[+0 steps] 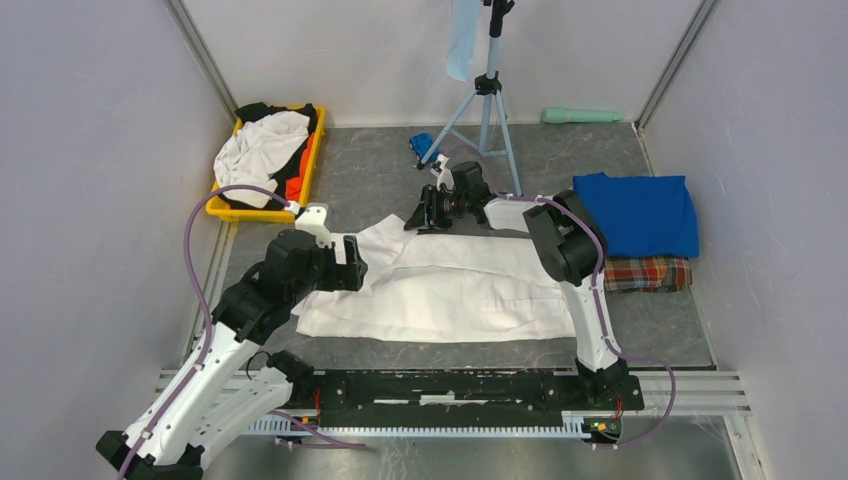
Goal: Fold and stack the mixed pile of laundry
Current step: Fold the shirt.
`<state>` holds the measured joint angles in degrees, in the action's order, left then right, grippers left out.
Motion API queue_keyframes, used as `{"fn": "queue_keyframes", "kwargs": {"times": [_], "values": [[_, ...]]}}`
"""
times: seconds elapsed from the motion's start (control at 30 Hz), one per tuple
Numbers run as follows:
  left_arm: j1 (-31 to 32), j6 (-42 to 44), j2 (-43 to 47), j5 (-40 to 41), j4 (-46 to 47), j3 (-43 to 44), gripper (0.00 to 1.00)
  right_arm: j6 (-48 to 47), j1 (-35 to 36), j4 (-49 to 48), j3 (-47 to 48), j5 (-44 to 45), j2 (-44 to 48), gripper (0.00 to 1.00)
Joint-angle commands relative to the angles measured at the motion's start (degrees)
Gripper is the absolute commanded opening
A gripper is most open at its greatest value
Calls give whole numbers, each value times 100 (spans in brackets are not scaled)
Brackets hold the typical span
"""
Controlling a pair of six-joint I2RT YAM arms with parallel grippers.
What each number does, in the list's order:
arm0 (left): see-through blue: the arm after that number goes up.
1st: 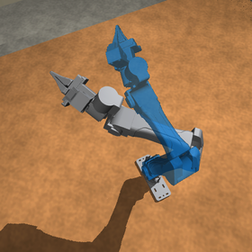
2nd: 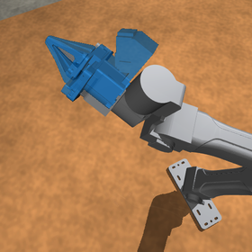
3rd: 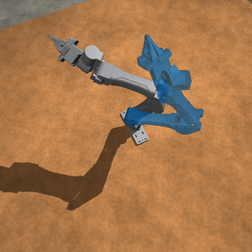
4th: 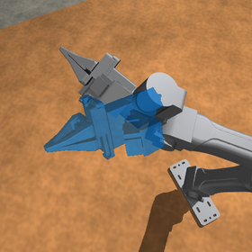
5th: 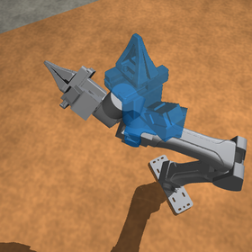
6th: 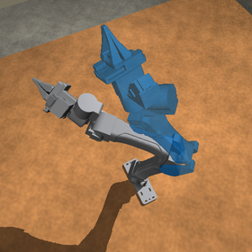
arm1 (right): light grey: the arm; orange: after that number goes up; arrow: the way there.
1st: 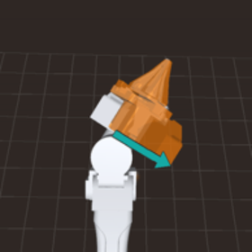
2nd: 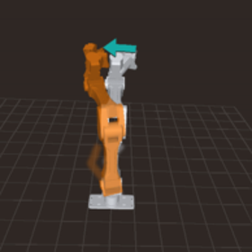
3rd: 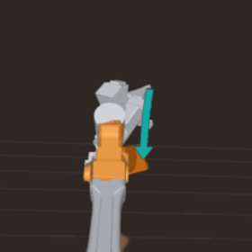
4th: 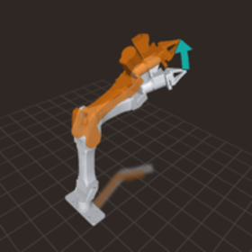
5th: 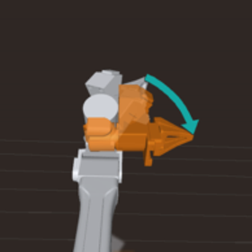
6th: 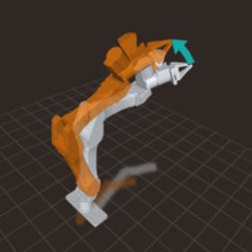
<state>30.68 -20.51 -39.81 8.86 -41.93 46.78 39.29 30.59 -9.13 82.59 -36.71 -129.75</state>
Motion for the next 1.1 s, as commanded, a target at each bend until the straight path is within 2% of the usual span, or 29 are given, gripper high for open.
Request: {"fn": "queue_keyframes", "kwargs": {"times": [0.0,0.2,0.3,0.33,0.53,0.73,0.87,1.07], "values": [[11,153,-3,74,36,6,100,-68,45,609,-203,107,-565,44],[11,153,0,72,42,6,100,-31,38,587,-131,101,-613,21],[11,157,5,85,37,6,100,-21,30,631,-20,128,-558,3],[9,153,8,86,36,6,100,8,22,631,17,149,-518,0],[16,153,4,86,32,6,100,95,34,737,170,421,110,0],[13,153,25,90,35,6,100,-10,77,897,-132,941,1392,0],[9,153,18,91,32,6,100,-212,231,1249,-185,1205,2160,0],[13,137,1,135,36,6,100,-726,570,1777,168,1505,2819,0]]}}
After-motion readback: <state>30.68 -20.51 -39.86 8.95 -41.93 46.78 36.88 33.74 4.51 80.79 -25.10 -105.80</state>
